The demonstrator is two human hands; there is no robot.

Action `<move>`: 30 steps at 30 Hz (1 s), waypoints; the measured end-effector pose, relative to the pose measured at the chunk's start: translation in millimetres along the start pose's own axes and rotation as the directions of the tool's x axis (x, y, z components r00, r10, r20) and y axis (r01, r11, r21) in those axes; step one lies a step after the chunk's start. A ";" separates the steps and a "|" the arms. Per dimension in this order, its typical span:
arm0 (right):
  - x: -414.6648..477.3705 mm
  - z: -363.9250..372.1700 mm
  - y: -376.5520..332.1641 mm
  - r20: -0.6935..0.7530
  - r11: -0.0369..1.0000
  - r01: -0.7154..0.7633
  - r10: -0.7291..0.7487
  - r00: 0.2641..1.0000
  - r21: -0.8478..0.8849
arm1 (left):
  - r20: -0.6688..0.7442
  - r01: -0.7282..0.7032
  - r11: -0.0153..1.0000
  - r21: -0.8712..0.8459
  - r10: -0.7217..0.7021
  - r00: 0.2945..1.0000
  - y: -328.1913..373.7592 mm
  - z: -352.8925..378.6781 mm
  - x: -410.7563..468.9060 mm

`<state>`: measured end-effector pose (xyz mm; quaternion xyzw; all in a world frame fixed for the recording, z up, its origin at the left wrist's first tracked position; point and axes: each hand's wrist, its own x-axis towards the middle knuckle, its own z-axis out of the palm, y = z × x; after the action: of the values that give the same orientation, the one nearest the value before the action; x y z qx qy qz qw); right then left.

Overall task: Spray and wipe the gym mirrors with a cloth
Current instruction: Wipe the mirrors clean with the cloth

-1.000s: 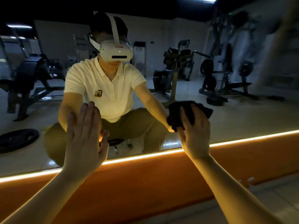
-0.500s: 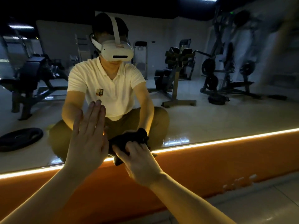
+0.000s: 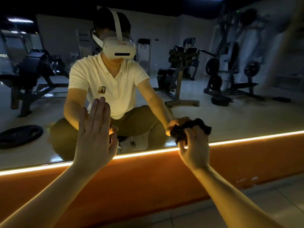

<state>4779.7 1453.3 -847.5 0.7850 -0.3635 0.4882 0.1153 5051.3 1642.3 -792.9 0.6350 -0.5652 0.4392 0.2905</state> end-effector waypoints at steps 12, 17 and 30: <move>-30.1 27.0 -85.2 0.283 0.867 0.475 -0.499 0.819 0.150 | 0.026 -0.010 1.000 0.001 0.010 1.000 2.4 -5.1 2.2; -26.2 5.5 -9.2 0.288 0.955 0.294 -0.295 0.911 0.046 | 0.039 -0.055 0.998 -0.028 0.056 0.998 22.9 3.8 5.9; -20.0 1.4 3.5 0.128 0.989 -0.138 0.129 0.983 0.062 | 0.068 -0.139 0.989 -0.043 0.141 0.988 51.7 26.0 8.5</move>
<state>4773.1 1459.2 -865.9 0.7911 -0.4042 0.4580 0.0319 5006.8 1606.0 -803.5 0.6034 -0.6266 0.4248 0.2506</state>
